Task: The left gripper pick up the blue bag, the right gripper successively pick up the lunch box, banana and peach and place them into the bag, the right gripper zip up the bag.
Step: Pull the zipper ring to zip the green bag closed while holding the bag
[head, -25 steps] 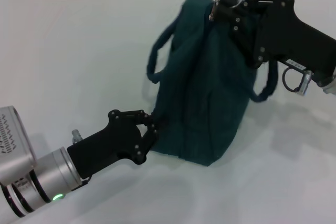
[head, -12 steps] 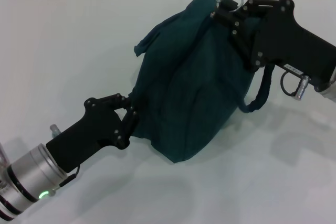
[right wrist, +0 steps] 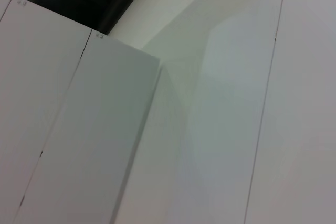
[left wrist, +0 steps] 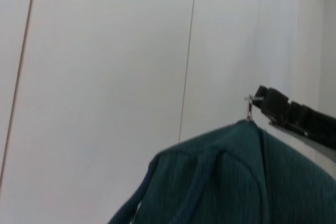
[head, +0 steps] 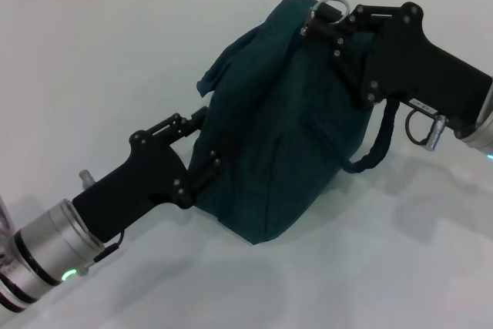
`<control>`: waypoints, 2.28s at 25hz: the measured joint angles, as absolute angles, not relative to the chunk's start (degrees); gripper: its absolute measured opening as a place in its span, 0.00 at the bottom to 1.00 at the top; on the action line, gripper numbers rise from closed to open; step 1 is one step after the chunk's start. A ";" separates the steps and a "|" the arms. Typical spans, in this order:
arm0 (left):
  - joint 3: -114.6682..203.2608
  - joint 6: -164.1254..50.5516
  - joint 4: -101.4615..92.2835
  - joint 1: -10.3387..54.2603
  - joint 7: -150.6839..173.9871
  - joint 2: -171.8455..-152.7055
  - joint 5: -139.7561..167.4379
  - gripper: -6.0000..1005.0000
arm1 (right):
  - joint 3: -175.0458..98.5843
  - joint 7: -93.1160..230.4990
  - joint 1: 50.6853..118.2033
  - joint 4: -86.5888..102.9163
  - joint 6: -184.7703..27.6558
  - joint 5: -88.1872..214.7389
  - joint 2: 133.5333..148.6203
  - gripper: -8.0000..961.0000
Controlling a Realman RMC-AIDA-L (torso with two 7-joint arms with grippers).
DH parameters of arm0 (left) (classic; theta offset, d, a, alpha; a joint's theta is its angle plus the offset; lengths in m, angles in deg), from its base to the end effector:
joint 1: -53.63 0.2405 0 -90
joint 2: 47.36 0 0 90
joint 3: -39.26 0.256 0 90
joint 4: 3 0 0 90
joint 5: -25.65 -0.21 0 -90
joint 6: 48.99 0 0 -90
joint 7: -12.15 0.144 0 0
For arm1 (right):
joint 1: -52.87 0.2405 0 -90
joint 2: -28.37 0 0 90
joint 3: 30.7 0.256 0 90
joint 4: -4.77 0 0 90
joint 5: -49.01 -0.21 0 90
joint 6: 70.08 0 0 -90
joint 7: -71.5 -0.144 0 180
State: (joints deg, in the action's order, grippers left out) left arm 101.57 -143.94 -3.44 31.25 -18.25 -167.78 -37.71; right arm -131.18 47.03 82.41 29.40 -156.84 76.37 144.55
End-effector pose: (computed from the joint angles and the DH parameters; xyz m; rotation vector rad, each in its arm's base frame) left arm -0.2776 0.2418 -0.0604 -2.2495 -0.4182 -1.1811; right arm 0.1793 0.3218 -0.0285 -2.2370 -0.2516 1.2775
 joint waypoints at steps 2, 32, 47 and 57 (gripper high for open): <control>101.57 -144.31 -3.44 31.14 -18.47 -167.78 -37.36 0.34 | -131.44 47.08 82.41 29.35 -156.80 75.92 144.55 0.08; 102.00 -146.35 -2.86 27.46 -18.45 -167.95 -34.75 0.39 | -133.95 46.69 81.87 28.23 -156.09 73.00 144.55 0.08; 102.20 -146.41 -3.10 27.51 -16.07 -167.94 -37.04 0.08 | -137.55 46.46 80.42 27.61 -156.82 66.18 144.55 0.08; 101.71 -145.85 -3.90 29.29 -16.06 -167.41 -36.50 0.04 | -136.99 40.24 79.09 26.83 -156.86 62.44 144.40 0.08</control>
